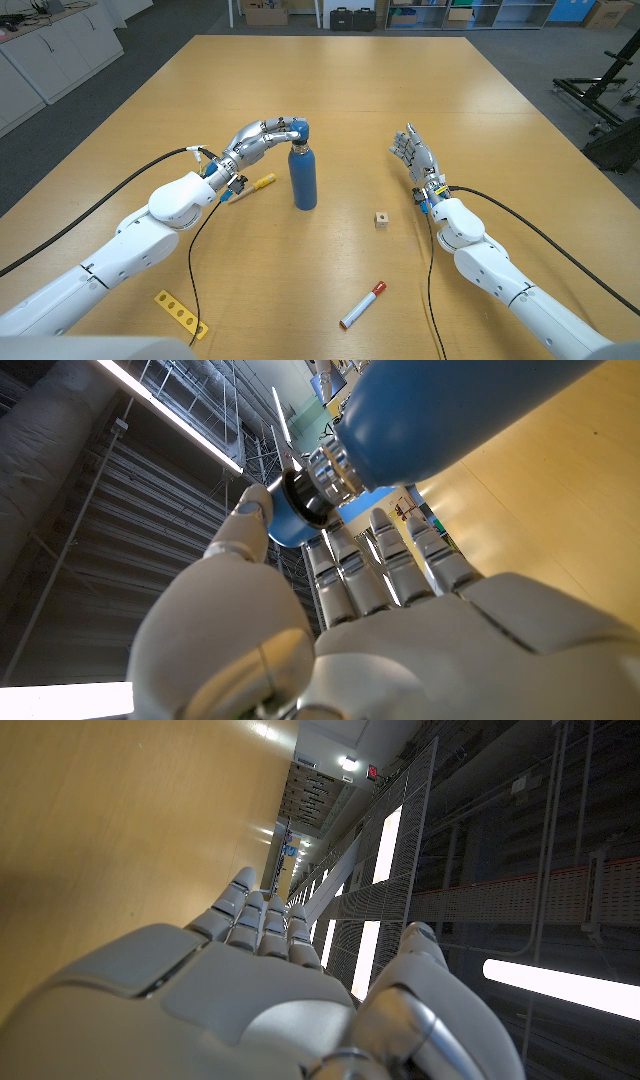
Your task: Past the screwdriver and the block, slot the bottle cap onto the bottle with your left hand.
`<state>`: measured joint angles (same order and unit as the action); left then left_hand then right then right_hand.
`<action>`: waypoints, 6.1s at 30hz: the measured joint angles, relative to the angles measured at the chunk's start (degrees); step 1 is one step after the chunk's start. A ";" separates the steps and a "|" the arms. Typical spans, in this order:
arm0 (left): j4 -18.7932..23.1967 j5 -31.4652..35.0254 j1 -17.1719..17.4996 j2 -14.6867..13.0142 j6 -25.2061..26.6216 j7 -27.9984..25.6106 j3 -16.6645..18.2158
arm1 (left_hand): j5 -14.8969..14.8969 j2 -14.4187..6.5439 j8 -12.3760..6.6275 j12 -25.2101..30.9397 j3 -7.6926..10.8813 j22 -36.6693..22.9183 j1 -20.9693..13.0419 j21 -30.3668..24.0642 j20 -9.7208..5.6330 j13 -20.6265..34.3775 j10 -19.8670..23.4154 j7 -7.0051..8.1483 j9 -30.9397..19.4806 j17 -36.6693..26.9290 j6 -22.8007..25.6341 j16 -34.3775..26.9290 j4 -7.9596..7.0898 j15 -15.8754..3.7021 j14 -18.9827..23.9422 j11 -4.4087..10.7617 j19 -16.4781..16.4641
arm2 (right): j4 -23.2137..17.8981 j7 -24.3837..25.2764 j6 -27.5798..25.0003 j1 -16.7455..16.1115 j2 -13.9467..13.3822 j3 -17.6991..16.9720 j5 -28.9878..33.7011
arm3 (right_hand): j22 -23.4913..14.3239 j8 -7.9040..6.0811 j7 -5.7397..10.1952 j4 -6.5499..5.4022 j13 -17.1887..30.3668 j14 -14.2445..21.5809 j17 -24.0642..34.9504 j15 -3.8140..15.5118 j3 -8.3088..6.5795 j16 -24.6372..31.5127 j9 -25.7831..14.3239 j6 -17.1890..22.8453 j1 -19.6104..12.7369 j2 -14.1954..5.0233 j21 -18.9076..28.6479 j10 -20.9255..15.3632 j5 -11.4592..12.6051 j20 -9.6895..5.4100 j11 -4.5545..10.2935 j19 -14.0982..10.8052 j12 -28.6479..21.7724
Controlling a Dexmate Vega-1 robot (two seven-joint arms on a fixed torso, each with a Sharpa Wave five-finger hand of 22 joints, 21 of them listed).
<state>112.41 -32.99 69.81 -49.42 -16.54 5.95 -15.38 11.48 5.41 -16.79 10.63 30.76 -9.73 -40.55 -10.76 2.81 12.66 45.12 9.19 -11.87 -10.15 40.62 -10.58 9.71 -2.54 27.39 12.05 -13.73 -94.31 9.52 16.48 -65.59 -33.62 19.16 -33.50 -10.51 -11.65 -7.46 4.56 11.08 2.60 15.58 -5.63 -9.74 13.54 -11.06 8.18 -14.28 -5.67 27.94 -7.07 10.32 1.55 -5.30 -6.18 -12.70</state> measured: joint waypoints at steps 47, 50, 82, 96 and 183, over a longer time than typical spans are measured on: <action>-0.11 1.22 -2.15 -1.45 2.84 0.74 -0.93 | 0.00 0.89 3.68 0.02 0.07 0.01 2.99 0.00 2.21 1.34 -10.70 0.31 -0.55 0.00 -9.17 0.22 -0.54 0.19 -5.52 -1.96 2.22 | 1.13 -0.50 0.38 0.74 0.43 0.31 0.00 | 0.00 0.00 0.20 0.00 0.00 0.00 -0.02 0.00 0.00 -0.24 0.00 0.20 0.23 -0.23 -0.44 0.00 0.00 0.31 0.00 -0.31 0.00; -0.11 1.24 -2.25 -1.46 2.84 0.82 -0.99 | 0.00 1.06 3.72 0.02 -0.16 0.01 3.14 0.00 2.42 1.34 -11.74 0.46 -0.79 -0.09 -9.78 0.22 -0.77 0.10 -5.89 -2.43 2.42 | 1.15 -0.52 0.38 0.74 0.44 0.31 -0.04 | 0.00 0.00 0.20 0.00 0.00 0.00 -0.02 0.00 0.00 -0.24 0.00 0.20 0.23 -0.23 -0.44 0.00 0.00 0.31 0.00 -0.31 0.00; -1.17 1.87 -2.09 -2.07 -0.10 2.62 -1.12 | -0.28 1.96 5.77 -0.48 -2.02 0.01 6.90 0.39 3.93 1.77 -27.44 0.25 -1.85 -0.44 -21.80 0.22 -1.04 0.35 -14.10 -7.78 7.87 | 1.16 -0.58 0.38 0.77 0.45 0.45 -0.03 | 0.00 0.00 0.20 0.00 0.00 0.42 -0.02 -0.20 0.00 -0.24 0.00 0.20 0.22 -0.22 -0.89 -0.32 0.00 0.31 0.32 -0.31 0.00; -1.21 3.53 -1.13 -2.05 -1.83 1.95 -0.57 | -0.72 2.68 6.64 -0.44 -3.99 -0.31 11.73 0.39 3.34 1.44 -33.71 -1.21 -1.69 -0.68 -29.44 0.21 -1.91 0.35 -17.34 -10.26 9.68 | 0.32 -0.40 0.41 0.27 0.15 0.35 0.25 | 0.00 0.00 0.20 0.00 0.00 0.42 -0.02 -0.20 0.00 -0.24 0.00 0.20 0.22 -0.22 -0.89 -0.32 0.00 0.30 0.31 -0.31 0.00; -7.89 8.35 7.56 12.40 -12.89 -12.73 2.40 | -1.17 -1.96 5.78 0.73 -8.67 -0.12 31.32 -0.45 -5.06 -0.95 -34.94 -13.51 0.43 -0.22 -30.62 -0.21 -6.60 2.15 -19.14 -16.24 8.25 | -4.58 -0.59 2.53 -1.70 -1.32 0.22 4.05 | 0.00 0.00 -0.22 0.24 0.00 0.51 -0.02 0.53 0.24 -0.24 0.00 0.63 0.22 -0.22 -1.77 -0.31 0.00 -0.31 0.31 -0.93 0.00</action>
<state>104.52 -24.64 77.37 -37.02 -29.42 -6.77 -12.98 10.31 3.45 -11.01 11.37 22.09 -9.85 -9.22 -11.21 -2.25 11.71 10.19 -4.32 -11.44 -10.37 10.01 -10.80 3.11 -0.40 8.25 -4.18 -5.48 -98.89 8.93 19.01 -67.29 -34.94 19.38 -29.45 -10.51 -11.65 -7.68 4.80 11.08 3.11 15.56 -5.10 -9.50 13.31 -11.05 8.81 -14.06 -5.89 26.17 -7.38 10.32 1.23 -4.99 -7.11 -12.70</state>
